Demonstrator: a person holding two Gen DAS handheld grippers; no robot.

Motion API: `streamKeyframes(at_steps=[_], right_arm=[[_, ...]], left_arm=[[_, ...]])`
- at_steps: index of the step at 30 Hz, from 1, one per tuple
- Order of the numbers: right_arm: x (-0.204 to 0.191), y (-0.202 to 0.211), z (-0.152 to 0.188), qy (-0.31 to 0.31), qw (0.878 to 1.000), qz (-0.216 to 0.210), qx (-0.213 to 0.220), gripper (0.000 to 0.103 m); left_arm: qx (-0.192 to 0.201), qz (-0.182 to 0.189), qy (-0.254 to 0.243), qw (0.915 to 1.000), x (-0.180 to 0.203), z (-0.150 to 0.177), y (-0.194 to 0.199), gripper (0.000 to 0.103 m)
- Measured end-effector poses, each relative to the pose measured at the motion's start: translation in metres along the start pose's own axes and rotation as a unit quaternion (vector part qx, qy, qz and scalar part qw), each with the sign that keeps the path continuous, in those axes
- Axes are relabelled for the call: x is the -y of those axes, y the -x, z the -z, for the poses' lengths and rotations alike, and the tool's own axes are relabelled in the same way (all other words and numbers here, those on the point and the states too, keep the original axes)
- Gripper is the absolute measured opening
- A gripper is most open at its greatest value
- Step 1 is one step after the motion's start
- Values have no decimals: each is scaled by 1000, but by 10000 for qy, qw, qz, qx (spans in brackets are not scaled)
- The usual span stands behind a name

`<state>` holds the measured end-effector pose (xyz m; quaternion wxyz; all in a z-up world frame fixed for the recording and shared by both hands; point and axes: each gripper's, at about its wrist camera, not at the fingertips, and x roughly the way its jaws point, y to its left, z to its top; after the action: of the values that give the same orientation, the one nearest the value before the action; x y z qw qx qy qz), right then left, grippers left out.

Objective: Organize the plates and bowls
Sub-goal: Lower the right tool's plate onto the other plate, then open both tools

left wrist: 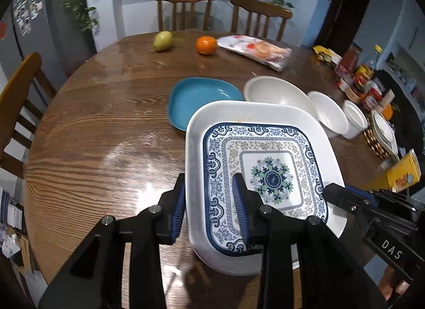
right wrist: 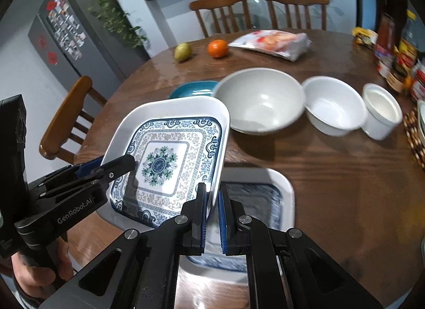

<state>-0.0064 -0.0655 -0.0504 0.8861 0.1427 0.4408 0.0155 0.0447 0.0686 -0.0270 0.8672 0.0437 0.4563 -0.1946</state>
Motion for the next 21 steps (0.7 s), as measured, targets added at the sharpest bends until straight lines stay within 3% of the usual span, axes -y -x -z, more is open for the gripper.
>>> streamKeyframes(at_steps=[10, 21], right_arm=[[30, 5, 19, -251, 9995, 106, -150, 9], [47, -15, 39, -315, 9979, 78, -564, 9]], left_arm=[[-242, 64, -231, 9994, 31, 12, -14, 31], [-620, 1, -168, 9979, 33, 35, -35, 29]])
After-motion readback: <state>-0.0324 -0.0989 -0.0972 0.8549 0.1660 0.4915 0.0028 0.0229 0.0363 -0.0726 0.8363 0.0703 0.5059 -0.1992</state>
